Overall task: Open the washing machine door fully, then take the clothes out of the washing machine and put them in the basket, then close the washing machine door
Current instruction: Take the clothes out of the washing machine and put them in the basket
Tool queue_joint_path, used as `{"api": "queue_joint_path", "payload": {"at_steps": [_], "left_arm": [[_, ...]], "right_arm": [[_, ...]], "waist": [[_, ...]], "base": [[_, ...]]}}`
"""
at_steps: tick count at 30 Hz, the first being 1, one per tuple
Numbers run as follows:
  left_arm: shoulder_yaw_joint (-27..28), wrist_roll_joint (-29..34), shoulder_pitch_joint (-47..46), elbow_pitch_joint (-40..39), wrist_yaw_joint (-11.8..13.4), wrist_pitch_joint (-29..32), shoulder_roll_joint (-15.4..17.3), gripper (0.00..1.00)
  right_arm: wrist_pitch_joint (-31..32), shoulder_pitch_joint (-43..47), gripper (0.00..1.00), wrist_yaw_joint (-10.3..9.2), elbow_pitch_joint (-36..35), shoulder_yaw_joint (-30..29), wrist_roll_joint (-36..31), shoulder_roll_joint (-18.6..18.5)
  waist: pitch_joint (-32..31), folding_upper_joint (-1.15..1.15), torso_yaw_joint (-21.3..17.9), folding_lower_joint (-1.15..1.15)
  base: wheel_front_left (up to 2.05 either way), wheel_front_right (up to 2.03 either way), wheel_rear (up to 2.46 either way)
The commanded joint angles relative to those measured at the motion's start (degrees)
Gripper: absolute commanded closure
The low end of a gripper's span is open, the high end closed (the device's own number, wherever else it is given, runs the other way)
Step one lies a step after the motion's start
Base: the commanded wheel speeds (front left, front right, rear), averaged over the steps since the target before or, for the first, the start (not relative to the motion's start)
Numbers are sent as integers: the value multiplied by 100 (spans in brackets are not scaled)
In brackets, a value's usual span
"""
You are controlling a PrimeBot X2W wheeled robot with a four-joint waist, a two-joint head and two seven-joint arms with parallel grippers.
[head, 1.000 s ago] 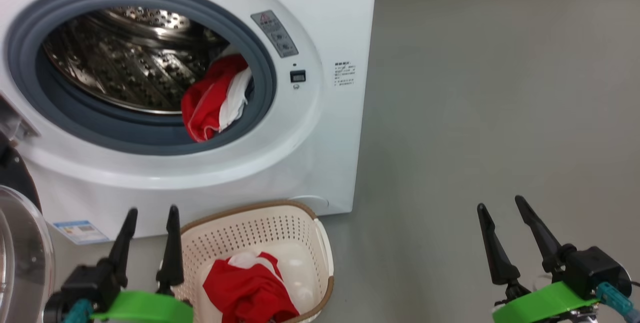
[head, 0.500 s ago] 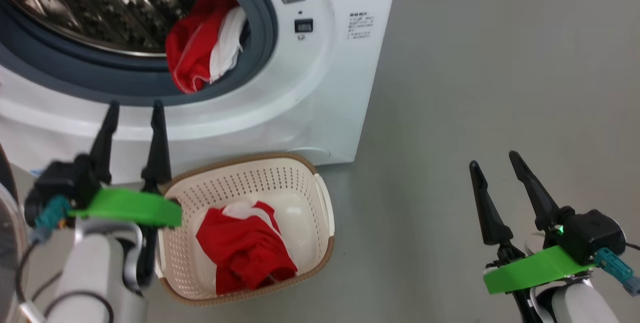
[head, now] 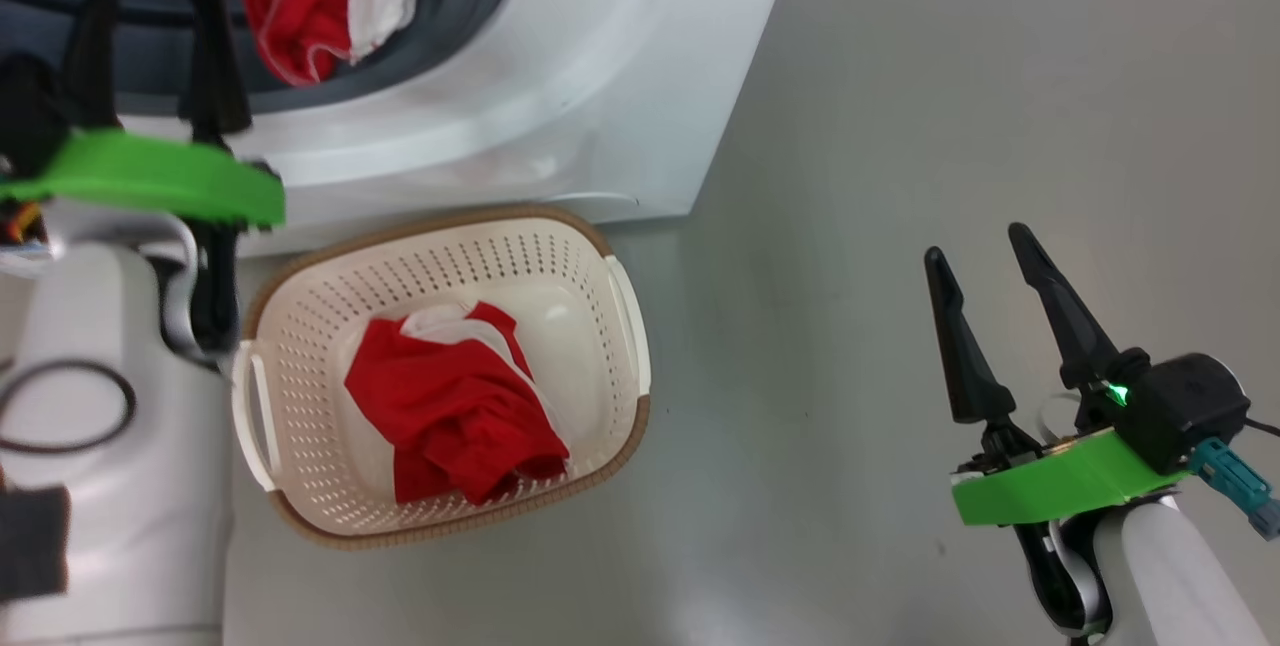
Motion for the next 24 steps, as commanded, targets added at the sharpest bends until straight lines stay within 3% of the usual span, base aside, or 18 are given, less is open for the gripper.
{"api": "queue_joint_path", "payload": {"at_steps": [1,16,24], "left_arm": [[172,22,-305,35,-21,-27,242,0],[-8,213,-2181,2052,-64,25,666,0],[-380,195,-2816,2973,-126,768,740,0]], "right_arm": [[-37,-132,0,36,-161,188,55,-15],[-37,-426,0,36,-149,520,129,9],[-37,-385,0,36,-131,631,171,-29]], "waist": [[395,0,-135,0],[1005,0,-450,0],[961,0,-498,0]], "base": [[0,0,0],[0,0,0],[0,0,0]]}}
